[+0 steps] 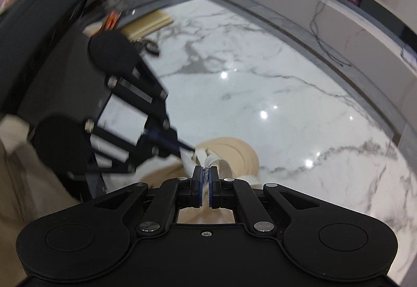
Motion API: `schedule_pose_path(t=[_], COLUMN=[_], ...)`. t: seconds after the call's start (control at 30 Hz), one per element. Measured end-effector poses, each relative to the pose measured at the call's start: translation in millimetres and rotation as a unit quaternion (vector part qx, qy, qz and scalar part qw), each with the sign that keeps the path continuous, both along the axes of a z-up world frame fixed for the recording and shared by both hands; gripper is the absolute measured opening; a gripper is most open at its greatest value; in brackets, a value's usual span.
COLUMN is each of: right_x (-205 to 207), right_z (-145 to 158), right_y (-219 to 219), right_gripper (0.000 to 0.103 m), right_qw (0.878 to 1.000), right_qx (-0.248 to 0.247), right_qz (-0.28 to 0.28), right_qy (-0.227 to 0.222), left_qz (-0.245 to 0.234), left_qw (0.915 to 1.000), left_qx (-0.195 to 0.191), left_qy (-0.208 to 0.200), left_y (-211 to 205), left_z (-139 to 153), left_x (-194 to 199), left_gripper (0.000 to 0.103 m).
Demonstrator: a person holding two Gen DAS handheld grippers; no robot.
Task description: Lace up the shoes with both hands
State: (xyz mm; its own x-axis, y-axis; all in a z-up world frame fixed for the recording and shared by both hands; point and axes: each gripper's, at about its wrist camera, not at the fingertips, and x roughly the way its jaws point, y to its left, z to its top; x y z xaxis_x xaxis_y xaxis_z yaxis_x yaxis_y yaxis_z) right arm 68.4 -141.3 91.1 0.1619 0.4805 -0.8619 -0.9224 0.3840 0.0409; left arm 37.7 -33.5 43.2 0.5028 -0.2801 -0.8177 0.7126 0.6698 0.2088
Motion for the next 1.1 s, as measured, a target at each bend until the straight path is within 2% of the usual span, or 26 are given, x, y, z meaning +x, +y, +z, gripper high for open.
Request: schedule_pose_path(t=[0.17, 0.23, 0.27, 0.3, 0.43, 0.5, 0.6, 0.67, 0.73, 0.77, 0.97, 1.1], right_x=[-12.5, -19.5, -22.5, -27.2, -43.1, -53.8, -60.4, -60.6, -58.5, -57.1, -42.9, -25.9], right_z=[6.1, 9.3, 10.5, 11.7, 9.2, 4.2, -3.7, -9.0, -13.7, -15.4, -24.0, -39.2], right_y=[-0.2, 2.7, 4.2, 6.8, 20.7, 29.1, 37.0, 40.2, 42.3, 42.8, 32.4, 26.1], right_gripper=[0.006, 0.01, 0.019, 0.024, 0.024, 0.024, 0.024, 0.023, 0.003, 0.001, 0.001, 0.001], right_qw=[0.997, 0.994, 0.992, 0.988, 0.972, 0.958, 0.947, 0.945, 0.947, 0.949, 0.962, 0.969], right_qx=[-0.019, -0.022, -0.023, -0.025, -0.04, -0.055, -0.07, -0.072, -0.074, -0.076, -0.095, -0.116], right_qz=[0.056, 0.091, 0.106, 0.129, 0.206, 0.249, 0.283, 0.292, 0.29, 0.283, 0.232, 0.194], right_qy=[-0.043, -0.062, -0.07, -0.08, -0.109, -0.131, -0.138, -0.129, -0.116, -0.113, -0.106, -0.097], left_qz=[-0.029, -0.04, -0.046, -0.052, -0.081, -0.096, -0.111, -0.116, -0.111, -0.107, -0.083, -0.061], left_qw=[0.9994, 0.9989, 0.9986, 0.9983, 0.996, 0.9943, 0.9921, 0.9913, 0.9917, 0.9923, 0.9943, 0.996], left_qx=[0.017, 0.023, 0.025, 0.026, 0.038, 0.047, 0.058, 0.063, 0.064, 0.062, 0.066, 0.066], left_qy=[-0.005, -0.003, -0.003, -0.002, 0.0, 0.0, 0.001, 0.003, 0.005, 0.005, 0.004, 0.001], left_y=[3.8, 5.0, 4.8, 4.4, 1.2, -0.1, -1.5, -1.8, -1.0, -0.2, -1.2, -2.7], left_z=[5.5, 7.1, 7.0, 6.6, 2.7, 0.0, -3.4, -6.6, -10.5, -12.6, -25.5, -35.6], left_x=[-8.0, -11.6, -12.5, -13.1, -18.6, -23.5, -31.3, -32.2, -29.7, -27.8, -10.7, 5.5], left_gripper=[0.0, 0.0, 0.0, 0.0, 0.0, 0.0, 0.001, 0.001, 0.001, 0.001, 0.008, 0.008])
